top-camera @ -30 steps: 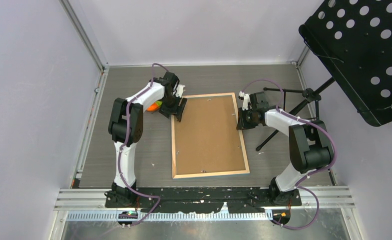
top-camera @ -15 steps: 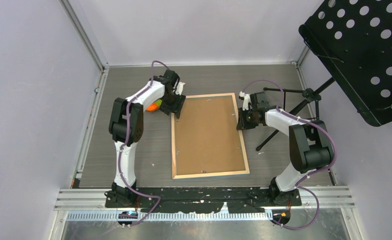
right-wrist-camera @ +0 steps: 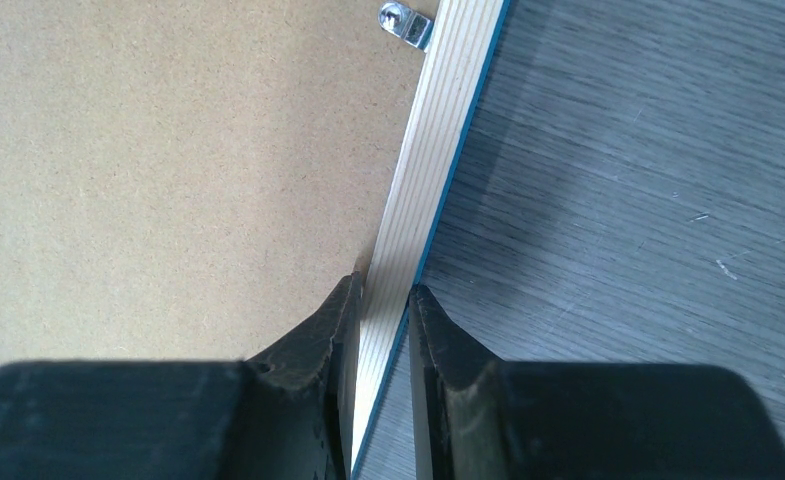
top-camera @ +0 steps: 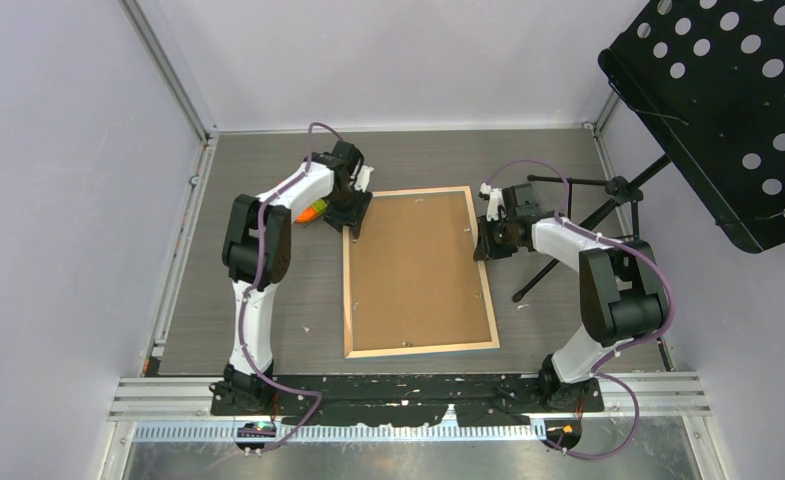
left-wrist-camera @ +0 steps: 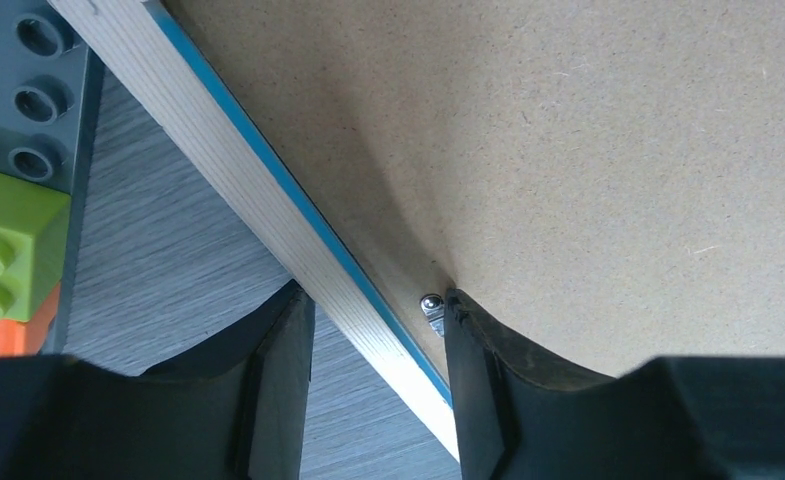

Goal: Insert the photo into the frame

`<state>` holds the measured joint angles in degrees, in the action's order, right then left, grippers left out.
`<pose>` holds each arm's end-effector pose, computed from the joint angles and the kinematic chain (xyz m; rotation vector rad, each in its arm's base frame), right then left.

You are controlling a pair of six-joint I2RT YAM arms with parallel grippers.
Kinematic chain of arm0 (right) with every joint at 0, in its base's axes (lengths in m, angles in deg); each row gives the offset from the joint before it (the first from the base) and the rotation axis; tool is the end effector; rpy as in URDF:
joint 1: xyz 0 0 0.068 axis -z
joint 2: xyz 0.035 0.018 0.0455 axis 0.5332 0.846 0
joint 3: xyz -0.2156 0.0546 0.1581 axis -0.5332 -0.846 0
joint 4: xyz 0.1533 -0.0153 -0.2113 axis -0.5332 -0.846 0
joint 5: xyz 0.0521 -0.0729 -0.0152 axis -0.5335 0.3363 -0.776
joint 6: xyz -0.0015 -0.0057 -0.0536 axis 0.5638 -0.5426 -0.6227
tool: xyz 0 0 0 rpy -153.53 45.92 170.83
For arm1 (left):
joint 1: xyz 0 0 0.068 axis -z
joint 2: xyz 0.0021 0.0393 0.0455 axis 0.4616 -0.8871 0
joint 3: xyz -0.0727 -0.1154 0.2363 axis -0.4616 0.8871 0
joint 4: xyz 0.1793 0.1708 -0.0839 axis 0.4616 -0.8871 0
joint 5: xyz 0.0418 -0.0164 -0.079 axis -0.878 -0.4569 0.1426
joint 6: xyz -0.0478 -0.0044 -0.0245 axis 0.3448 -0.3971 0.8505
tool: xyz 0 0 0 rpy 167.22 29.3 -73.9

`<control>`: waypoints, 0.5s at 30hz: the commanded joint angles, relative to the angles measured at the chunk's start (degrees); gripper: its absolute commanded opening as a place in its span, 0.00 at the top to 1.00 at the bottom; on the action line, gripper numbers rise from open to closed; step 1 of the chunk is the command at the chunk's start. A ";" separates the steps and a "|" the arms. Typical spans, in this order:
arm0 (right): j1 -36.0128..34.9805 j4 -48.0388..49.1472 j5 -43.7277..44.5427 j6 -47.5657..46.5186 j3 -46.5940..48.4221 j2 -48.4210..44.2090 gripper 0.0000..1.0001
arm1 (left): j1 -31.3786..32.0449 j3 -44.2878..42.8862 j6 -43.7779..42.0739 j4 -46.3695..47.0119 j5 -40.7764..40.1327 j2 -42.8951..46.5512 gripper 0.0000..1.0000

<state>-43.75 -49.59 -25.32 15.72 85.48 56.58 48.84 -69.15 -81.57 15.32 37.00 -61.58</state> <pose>0.3044 0.0723 0.1653 -0.3688 2.5870 0.4391 0.4143 -0.1662 0.1719 0.4919 2.8624 -0.2327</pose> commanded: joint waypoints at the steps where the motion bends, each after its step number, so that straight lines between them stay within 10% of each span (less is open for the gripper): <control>1: -0.23 -0.30 -4.97 -1.02 0.29 -1.18 0.94 | 0.28 -1.37 -0.06 1.04 -1.56 -0.13 0.56; 15: 0.09 -0.24 -4.65 -1.07 0.15 -1.17 0.94 | 0.28 1.38 -0.53 1.96 0.25 1.70 0.75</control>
<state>-43.60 -49.63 -25.76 15.72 85.39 56.58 48.81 -69.17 -80.17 15.30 36.81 -61.56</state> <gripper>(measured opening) 0.251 0.393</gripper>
